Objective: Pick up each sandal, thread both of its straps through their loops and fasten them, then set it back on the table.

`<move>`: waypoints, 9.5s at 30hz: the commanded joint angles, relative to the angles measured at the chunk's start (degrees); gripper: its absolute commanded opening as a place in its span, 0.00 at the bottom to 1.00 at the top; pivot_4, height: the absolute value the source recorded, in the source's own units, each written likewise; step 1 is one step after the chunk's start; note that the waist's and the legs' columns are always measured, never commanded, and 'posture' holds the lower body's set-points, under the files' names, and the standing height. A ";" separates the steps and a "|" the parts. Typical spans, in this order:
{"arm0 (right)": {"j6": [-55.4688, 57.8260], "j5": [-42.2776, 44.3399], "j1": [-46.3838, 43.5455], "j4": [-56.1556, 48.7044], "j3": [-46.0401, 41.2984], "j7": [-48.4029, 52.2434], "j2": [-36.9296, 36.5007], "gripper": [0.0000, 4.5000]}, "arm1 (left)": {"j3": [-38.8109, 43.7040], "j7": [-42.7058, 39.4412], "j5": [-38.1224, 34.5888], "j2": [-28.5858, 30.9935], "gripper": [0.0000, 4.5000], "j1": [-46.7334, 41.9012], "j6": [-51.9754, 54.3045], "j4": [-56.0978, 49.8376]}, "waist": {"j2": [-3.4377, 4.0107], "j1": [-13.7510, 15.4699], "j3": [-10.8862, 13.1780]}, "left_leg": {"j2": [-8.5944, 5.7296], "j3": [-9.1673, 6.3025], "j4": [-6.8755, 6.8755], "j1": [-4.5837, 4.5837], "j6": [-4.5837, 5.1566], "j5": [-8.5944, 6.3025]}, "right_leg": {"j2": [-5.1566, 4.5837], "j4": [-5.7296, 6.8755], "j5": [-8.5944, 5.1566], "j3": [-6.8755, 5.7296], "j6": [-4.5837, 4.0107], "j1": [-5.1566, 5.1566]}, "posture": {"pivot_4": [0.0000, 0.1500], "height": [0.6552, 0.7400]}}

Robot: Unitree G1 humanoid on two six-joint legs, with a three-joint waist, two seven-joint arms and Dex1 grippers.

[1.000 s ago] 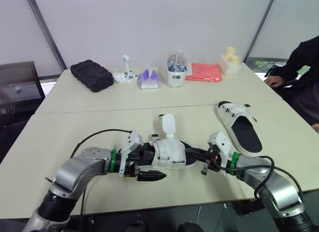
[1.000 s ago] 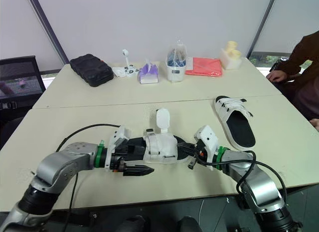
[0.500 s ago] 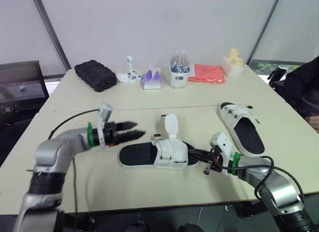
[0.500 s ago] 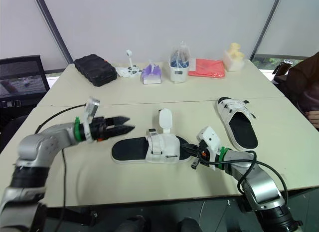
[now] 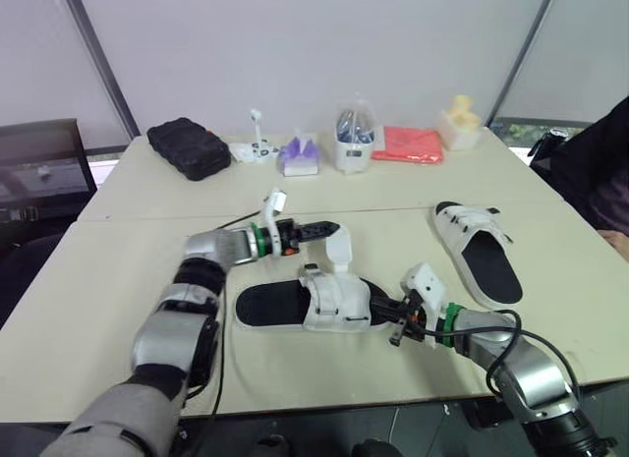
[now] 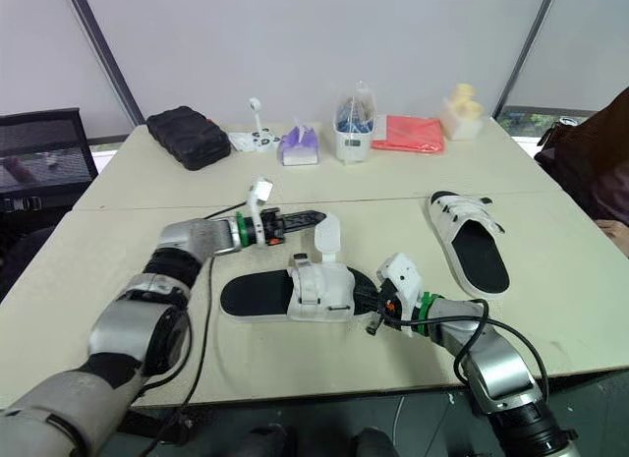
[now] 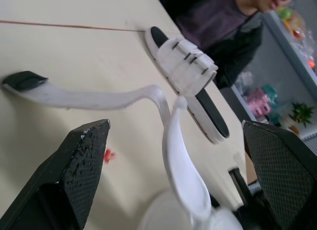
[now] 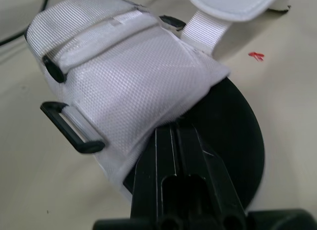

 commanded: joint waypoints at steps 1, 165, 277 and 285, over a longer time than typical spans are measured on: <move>-1.24 -0.15 0.06 -2.05 -0.22 -1.03 1.16 0.00 | 6.13 7.07 -0.87 -2.07 0.99 -4.22 -4.98 6.17 | 0.00 -0.23 0.00 | 0.00 0.01 0.00 0.00 0.01 -0.01 | -0.01 0.00 0.01 0.00 0.02 0.00 | 1.00 1.00; -13.90 -6.32 -3.71 18.93 4.02 5.29 3.53 0.00 | -17.41 27.69 -43.80 38.24 0.99 45.05 3.94 -94.80 | 0.48 -0.84 -0.31 | 0.12 0.05 0.06 1.12 0.14 -0.12 | 0.05 -0.08 -0.35 0.37 -0.43 1.22 | 1.00 1.00; -13.24 -6.86 -2.84 18.31 4.14 1.89 7.45 0.00 | -27.84 17.76 -1.36 13.28 0.01 27.19 31.46 -89.39 | 0.34 -1.48 -0.30 | 0.25 0.09 -0.76 1.07 -0.12 -0.26 | 0.07 -0.63 -0.35 0.36 -0.31 0.94 | 1.00 1.00; -13.15 -6.87 -2.56 17.94 4.42 1.82 7.76 0.00 | -27.68 17.51 -2.26 13.02 0.01 27.29 34.59 -91.47 | 0.34 -1.50 -0.30 | 0.26 0.09 -0.79 1.07 -0.11 -0.26 | 0.08 -0.65 -0.35 0.36 -0.31 0.94 | 1.00 1.00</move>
